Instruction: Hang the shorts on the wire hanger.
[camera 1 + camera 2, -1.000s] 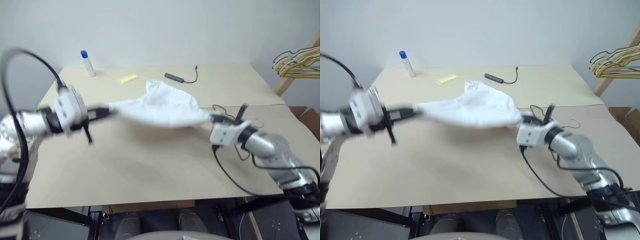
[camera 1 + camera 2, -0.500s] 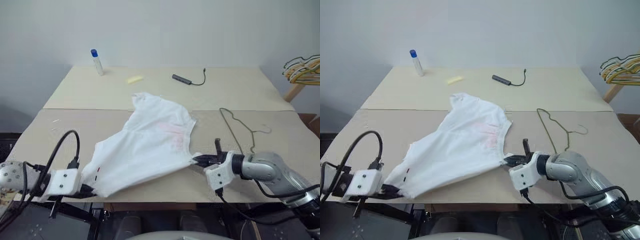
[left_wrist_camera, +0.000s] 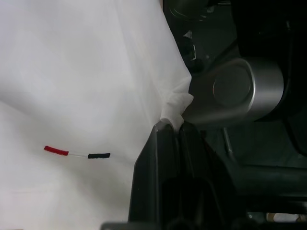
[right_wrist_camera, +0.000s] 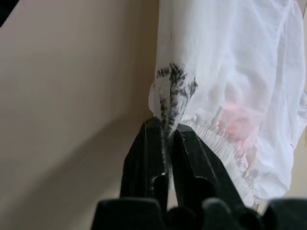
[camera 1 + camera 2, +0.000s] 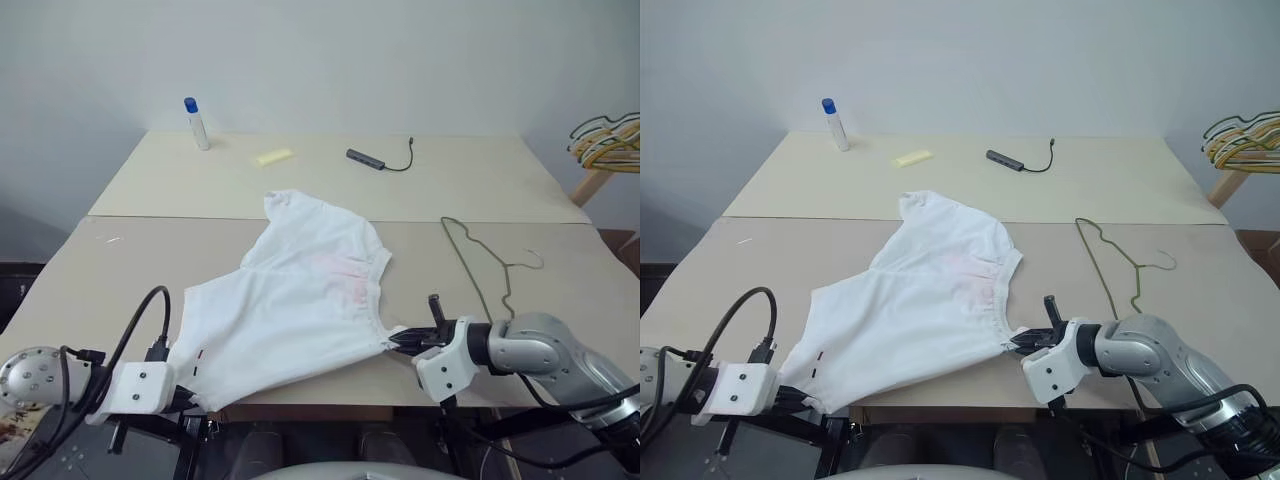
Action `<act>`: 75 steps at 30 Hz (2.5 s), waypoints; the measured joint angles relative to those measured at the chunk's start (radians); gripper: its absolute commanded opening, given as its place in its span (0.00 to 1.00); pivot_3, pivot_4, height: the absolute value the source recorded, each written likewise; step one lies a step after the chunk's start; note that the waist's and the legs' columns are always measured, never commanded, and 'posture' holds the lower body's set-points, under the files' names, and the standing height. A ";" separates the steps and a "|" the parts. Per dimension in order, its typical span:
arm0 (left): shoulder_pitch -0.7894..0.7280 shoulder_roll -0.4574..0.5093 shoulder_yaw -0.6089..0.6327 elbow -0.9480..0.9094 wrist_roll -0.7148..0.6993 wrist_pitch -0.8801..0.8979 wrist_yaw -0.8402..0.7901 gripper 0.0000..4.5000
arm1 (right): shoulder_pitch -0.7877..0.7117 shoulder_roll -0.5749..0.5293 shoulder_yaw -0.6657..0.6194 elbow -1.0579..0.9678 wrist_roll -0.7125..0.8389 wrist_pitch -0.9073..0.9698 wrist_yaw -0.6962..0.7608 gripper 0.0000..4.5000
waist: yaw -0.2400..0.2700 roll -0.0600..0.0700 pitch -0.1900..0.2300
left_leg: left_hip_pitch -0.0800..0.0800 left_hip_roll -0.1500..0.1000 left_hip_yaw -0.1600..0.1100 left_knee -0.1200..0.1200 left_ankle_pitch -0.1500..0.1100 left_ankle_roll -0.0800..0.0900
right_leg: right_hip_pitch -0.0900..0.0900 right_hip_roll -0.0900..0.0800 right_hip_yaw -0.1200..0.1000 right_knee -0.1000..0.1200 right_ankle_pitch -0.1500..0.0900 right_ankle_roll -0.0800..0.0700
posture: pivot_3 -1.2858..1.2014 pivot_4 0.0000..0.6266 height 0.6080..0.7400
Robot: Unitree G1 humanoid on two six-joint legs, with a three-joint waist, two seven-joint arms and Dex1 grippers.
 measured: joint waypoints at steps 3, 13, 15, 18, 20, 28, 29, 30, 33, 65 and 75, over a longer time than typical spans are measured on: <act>-0.001 -0.001 0.000 0.011 0.002 -0.001 -0.002 0.30 | 0.032 -0.021 -0.011 -0.007 0.024 0.015 0.034 0.49 | 0.001 0.000 0.000 | 0.000 0.000 0.000 0.000 0.000 0.000 | 0.000 0.000 0.000 0.000 0.000 0.000 | 0.53 0.00 1.00; -0.123 0.043 0.125 0.086 -0.093 0.063 -0.073 0.99 | -0.008 0.032 -0.183 -0.032 0.280 0.428 0.042 1.00 | -0.007 -0.001 0.000 | 0.002 0.004 0.001 0.000 0.000 0.000 | 0.001 0.004 0.002 -0.001 0.001 -0.005 | 0.53 0.00 1.00; -0.217 0.007 0.122 0.080 -0.141 0.103 -0.026 0.99 | -0.111 0.058 -0.208 0.025 0.293 0.639 0.004 1.00 | -0.005 -0.001 0.000 | 0.001 0.004 0.001 0.000 0.000 -0.001 | 0.000 0.004 0.002 -0.002 0.002 -0.003 | 0.53 0.00 1.00; -0.342 -0.071 0.093 0.055 -0.249 0.213 0.035 0.99 | -0.252 0.128 -0.232 0.160 0.309 0.907 -0.053 1.00 | -0.001 -0.002 0.000 | -0.004 0.004 0.000 0.000 -0.001 -0.001 | -0.006 0.005 0.002 -0.001 0.007 -0.008 | 0.53 0.00 1.00; -0.399 -0.113 0.062 -0.007 -0.323 0.274 0.066 0.99 | -0.319 0.173 -0.244 0.263 0.325 1.027 -0.086 1.00 | -0.001 -0.002 0.000 | -0.010 0.004 0.000 0.000 -0.001 -0.002 | -0.012 0.005 0.003 -0.001 0.007 -0.009 | 0.53 0.00 1.00; -0.462 -0.170 -0.037 -0.112 -0.391 0.375 0.121 0.99 | -0.387 0.238 -0.245 0.506 0.331 1.172 -0.140 1.00 | -0.012 0.002 0.001 | -0.015 0.003 0.002 0.001 -0.001 -0.001 | -0.019 0.006 0.006 0.005 0.008 -0.009 | 0.53 0.00 1.00; -0.464 -0.173 -0.043 -0.120 -0.392 0.384 0.122 0.99 | -0.392 0.246 -0.245 0.524 0.331 1.174 -0.146 1.00 | -0.014 0.002 0.001 | -0.015 0.003 0.002 0.002 -0.001 -0.001 | -0.019 0.007 0.006 0.005 0.008 -0.009 | 0.53 0.00 1.00; -0.467 -0.175 -0.048 -0.125 -0.394 0.387 0.124 0.99 | -0.398 0.253 -0.245 0.542 0.331 1.175 -0.153 1.00 | -0.015 0.002 0.001 | -0.015 0.003 0.002 0.002 -0.001 -0.001 | -0.019 0.007 0.006 0.005 0.008 -0.009 | 0.53 0.00 1.00; -0.475 -0.191 -0.057 -0.143 -0.401 0.399 0.132 0.99 | -0.412 0.259 -0.247 0.573 0.337 1.178 -0.157 1.00 | -0.015 0.002 0.001 | -0.015 0.003 0.002 0.002 -0.001 -0.001 | -0.019 0.007 0.006 0.004 0.008 -0.009 | 0.53 0.00 1.00; -0.556 -0.563 -0.133 -0.117 -0.433 0.705 0.640 1.00 | -0.403 0.326 -0.265 0.440 0.375 1.223 -0.204 0.01 | -0.018 0.002 -0.001 | -0.017 0.003 0.000 0.005 -0.001 -0.001 | -0.019 0.007 0.006 0.005 0.009 -0.007 | 0.53 0.00 1.00; -0.678 -0.962 -0.039 -0.086 -0.702 0.914 1.092 1.00 | -0.285 0.383 -0.163 -0.041 0.366 0.954 -0.225 0.01 | -0.001 0.001 -0.001 | -0.019 0.001 -0.004 0.009 -0.002 -0.003 | -0.018 0.007 0.004 0.003 0.010 -0.005 | 0.52 0.00 1.00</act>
